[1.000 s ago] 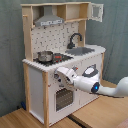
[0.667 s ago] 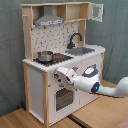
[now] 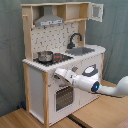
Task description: Play with the kitchen
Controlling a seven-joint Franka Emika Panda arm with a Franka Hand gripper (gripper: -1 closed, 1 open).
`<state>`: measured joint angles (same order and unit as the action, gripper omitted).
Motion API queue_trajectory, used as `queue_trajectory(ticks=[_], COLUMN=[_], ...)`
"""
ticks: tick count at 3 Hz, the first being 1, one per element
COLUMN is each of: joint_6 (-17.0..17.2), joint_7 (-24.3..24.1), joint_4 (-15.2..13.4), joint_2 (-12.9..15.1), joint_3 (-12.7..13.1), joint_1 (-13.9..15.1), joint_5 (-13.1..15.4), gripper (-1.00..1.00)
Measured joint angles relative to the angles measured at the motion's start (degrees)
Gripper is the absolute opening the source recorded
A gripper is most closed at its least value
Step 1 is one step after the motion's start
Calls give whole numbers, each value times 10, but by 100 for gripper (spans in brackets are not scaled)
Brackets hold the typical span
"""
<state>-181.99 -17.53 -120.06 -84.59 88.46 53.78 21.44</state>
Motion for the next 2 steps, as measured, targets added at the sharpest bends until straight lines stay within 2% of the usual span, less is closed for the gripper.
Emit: queue_trajectory(ticks=[2], joint_6=[7], joint_7=[137], joint_4=[2], joint_2=[-3], joint_3=[0], joint_1=[-1], joint_5=[0], gripper=[-100])
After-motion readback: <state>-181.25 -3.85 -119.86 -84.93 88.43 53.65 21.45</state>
